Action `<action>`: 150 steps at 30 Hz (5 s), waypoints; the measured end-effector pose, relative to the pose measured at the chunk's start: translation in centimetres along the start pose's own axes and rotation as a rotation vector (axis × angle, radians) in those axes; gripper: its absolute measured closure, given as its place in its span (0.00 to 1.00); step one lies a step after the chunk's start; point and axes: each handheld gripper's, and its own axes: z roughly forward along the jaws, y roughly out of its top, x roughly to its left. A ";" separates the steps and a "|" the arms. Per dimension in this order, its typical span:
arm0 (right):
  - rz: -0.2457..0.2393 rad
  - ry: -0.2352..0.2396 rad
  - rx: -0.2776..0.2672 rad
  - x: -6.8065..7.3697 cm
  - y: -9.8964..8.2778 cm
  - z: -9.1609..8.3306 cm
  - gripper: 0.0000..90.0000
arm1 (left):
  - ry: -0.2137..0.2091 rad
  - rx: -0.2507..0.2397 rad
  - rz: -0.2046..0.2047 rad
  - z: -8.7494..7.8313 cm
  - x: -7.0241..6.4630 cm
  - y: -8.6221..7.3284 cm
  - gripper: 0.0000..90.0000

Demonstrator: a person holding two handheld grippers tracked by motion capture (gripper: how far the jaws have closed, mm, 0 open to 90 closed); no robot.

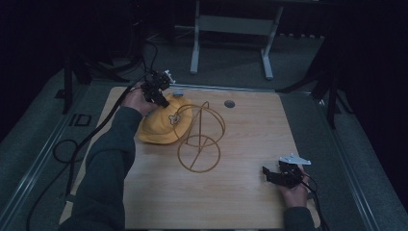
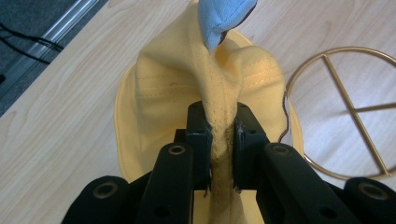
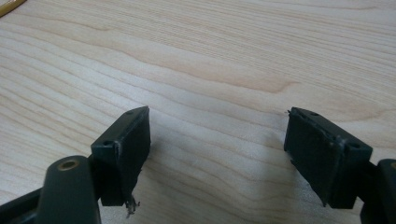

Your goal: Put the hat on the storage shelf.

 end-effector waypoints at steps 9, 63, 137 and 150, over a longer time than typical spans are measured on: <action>0.000 0.000 0.000 0.0 0.0 0.0 0.25 | 0.012 -0.011 -0.001 -2.3 0.6 -1.2 0.88; 0.000 0.000 -0.002 0.0 0.0 0.0 0.25 | -0.016 -0.077 0.065 -7.4 0.4 -4.6 0.88; 0.001 -0.001 0.000 0.0 0.0 0.0 0.25 | -0.155 -0.271 0.148 -15.6 1.4 -8.5 0.88; 0.001 0.000 0.000 0.0 0.0 0.0 0.25 | -0.166 -0.314 0.149 -17.3 1.5 -8.5 0.88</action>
